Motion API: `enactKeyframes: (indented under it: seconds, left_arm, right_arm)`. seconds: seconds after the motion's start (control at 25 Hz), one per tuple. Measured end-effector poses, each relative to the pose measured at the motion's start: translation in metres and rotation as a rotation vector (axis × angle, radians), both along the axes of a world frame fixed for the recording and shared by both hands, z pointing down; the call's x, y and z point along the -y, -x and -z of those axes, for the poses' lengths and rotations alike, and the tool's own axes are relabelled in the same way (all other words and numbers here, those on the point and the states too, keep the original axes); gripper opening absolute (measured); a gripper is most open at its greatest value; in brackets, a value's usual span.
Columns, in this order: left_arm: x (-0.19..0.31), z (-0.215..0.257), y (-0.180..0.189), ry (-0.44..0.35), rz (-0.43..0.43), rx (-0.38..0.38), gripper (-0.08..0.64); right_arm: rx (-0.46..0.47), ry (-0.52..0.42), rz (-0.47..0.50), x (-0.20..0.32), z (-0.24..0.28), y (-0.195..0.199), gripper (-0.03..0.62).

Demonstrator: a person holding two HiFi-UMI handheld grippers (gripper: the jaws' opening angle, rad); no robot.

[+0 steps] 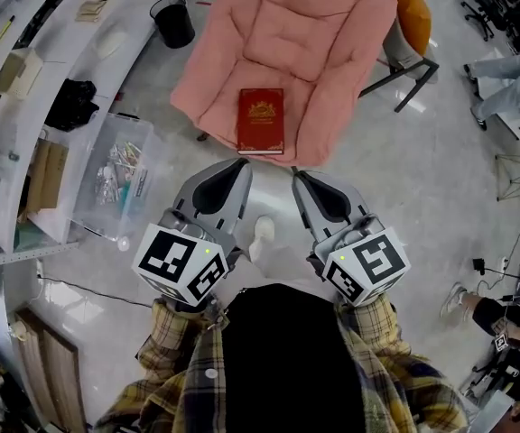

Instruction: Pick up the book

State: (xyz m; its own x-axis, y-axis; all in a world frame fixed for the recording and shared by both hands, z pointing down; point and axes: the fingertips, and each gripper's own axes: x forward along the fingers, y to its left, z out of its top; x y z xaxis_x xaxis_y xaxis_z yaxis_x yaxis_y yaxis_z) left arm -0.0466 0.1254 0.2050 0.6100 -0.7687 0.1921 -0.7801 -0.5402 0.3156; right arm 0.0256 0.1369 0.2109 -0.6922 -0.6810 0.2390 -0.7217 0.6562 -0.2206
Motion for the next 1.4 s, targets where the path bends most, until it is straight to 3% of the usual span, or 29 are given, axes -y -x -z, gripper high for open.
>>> enactKeyframes:
  seconds: [0.36,0.68,1.4]
  left_arm:
    - [0.036,0.006,-0.003,-0.011,0.06,-0.002,0.003]
    - [0.069,0.003,0.012,0.006,0.088,-0.016,0.003]
    - [0.221,0.0,0.076,0.034,-0.073,-0.018,0.003]
  right_arm:
    - [0.003,0.017,0.004,0.026,-0.005,-0.025,0.017]
    - [0.009,0.03,-0.008,0.055,-0.009,-0.023,0.017]
    - [0.001,0.073,-0.155,0.194,-0.016,0.049,0.017]
